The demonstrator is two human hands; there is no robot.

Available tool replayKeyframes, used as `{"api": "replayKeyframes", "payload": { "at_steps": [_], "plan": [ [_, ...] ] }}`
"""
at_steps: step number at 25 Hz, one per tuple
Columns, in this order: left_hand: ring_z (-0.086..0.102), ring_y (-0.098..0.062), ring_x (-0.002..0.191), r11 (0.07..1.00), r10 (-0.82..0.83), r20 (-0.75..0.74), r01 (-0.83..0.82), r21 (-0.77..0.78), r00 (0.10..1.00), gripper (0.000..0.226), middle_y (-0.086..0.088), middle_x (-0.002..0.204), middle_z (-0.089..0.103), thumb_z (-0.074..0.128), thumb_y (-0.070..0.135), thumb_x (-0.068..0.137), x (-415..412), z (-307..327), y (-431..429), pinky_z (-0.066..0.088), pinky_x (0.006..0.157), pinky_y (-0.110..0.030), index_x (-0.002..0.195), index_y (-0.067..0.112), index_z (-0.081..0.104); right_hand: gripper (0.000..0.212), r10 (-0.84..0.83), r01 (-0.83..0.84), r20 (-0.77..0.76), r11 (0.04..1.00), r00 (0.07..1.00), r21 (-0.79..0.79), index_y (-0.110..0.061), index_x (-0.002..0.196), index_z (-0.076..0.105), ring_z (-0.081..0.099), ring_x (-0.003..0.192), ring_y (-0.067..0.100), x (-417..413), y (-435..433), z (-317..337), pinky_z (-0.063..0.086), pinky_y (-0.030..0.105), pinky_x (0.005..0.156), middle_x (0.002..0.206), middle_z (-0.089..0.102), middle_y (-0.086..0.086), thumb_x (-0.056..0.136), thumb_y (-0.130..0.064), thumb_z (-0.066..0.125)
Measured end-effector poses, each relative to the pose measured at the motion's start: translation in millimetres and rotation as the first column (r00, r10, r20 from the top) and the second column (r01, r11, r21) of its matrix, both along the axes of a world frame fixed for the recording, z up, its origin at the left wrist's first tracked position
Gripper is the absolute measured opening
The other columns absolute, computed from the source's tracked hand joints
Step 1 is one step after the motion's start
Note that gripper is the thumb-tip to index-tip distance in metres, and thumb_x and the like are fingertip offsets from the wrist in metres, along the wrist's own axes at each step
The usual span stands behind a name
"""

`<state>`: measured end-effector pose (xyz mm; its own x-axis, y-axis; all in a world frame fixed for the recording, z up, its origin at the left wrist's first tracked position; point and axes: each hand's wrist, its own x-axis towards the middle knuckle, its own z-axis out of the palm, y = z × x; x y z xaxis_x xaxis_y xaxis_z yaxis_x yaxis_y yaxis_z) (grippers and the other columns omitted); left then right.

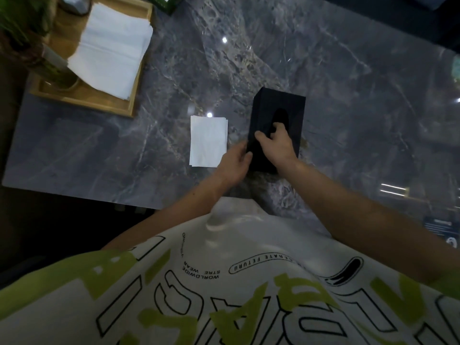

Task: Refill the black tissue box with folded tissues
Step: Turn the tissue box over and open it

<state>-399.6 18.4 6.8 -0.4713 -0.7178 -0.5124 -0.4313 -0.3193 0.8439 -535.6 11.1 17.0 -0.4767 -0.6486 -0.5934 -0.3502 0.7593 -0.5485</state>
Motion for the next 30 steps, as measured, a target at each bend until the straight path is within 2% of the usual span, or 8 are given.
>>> {"api": "replayKeyframes", "payload": {
  "at_steps": [5,9,13,16,19,22,25,30],
  "plan": [
    [0.057,-0.031,0.117,0.999,0.017,0.038,-0.015,-0.047,0.999,0.038,-0.016,0.130,0.059,0.045,0.011,0.100,-12,0,6,0.047,0.099,-0.038,0.137,0.006,0.046,0.060,-0.077,0.075,0.147,0.997,0.986,0.018,-0.009,0.145,0.038,0.054,0.115,0.024,-12,-5,-7,0.045,0.032,0.093,0.135,0.054,0.010,0.095,-0.036,0.057],
    [0.061,-0.026,0.111,0.995,0.097,0.077,-0.099,0.025,0.992,0.039,-0.011,0.126,0.061,0.050,0.018,0.099,-19,3,15,0.050,0.099,-0.039,0.137,0.012,0.047,0.055,-0.112,0.121,0.245,0.992,0.963,-0.025,-0.009,0.139,0.047,0.051,0.110,0.018,-23,-4,-8,0.041,0.028,0.087,0.129,0.053,0.005,0.094,-0.038,0.060],
    [0.062,-0.020,0.111,0.970,0.219,0.040,-0.222,0.100,0.975,0.046,-0.006,0.125,0.061,0.064,0.033,0.091,-26,7,17,0.051,0.099,-0.038,0.132,0.018,0.052,0.028,-0.164,0.207,0.376,0.975,0.912,-0.077,-0.018,0.108,0.061,0.060,0.099,0.017,-44,4,-1,0.046,0.027,0.075,0.103,0.062,-0.006,0.090,-0.039,0.063],
    [0.063,-0.014,0.111,0.921,0.356,-0.067,-0.337,0.197,0.932,0.049,-0.007,0.127,0.061,0.067,0.038,0.088,-39,13,18,0.052,0.095,-0.028,0.131,0.019,0.051,0.016,-0.257,0.342,0.512,0.937,0.819,-0.077,-0.023,0.084,0.062,0.069,0.087,0.018,-67,10,15,0.054,0.030,0.070,0.089,0.071,-0.001,0.087,-0.038,0.067],
    [0.058,-0.012,0.120,0.882,0.403,-0.093,-0.359,0.304,0.911,0.073,-0.002,0.135,0.057,0.069,0.057,0.078,-51,14,11,0.046,0.106,-0.037,0.138,0.025,0.041,0.015,-0.294,0.425,0.623,0.903,0.725,-0.068,-0.022,0.089,0.067,0.073,0.080,0.014,-91,20,30,0.056,0.024,0.060,0.087,0.075,-0.002,0.088,-0.037,0.068],
    [0.053,-0.017,0.128,0.886,0.325,-0.084,-0.272,0.377,0.942,0.101,-0.001,0.143,0.050,0.076,0.070,0.059,-62,16,6,0.039,0.111,-0.043,0.143,0.027,0.037,0.029,-0.274,0.410,0.708,0.912,0.651,-0.024,-0.018,0.111,0.067,0.070,0.095,0.021,-112,36,36,0.059,0.030,0.069,0.109,0.070,0.008,0.093,-0.040,0.061],
    [0.058,-0.020,0.123,0.894,0.221,-0.113,-0.154,0.421,0.969,0.106,-0.001,0.137,0.057,0.079,0.068,0.057,-75,19,7,0.041,0.109,-0.047,0.145,0.028,0.036,0.040,-0.288,0.390,0.770,0.919,0.570,0.055,-0.016,0.120,0.065,0.069,0.102,0.024,-129,54,36,0.059,0.040,0.085,0.116,0.068,0.011,0.094,-0.046,0.056],
    [0.066,-0.017,0.109,0.918,0.183,-0.132,-0.121,0.376,0.974,0.100,-0.007,0.126,0.063,0.086,0.048,0.055,-99,28,14,0.055,0.092,-0.040,0.142,0.027,0.040,0.038,-0.324,0.457,0.807,0.886,0.494,0.076,-0.010,0.115,0.067,0.071,0.092,0.021,-134,69,30,0.061,0.035,0.079,0.105,0.070,0.010,0.096,-0.040,0.053]
  ]
}}
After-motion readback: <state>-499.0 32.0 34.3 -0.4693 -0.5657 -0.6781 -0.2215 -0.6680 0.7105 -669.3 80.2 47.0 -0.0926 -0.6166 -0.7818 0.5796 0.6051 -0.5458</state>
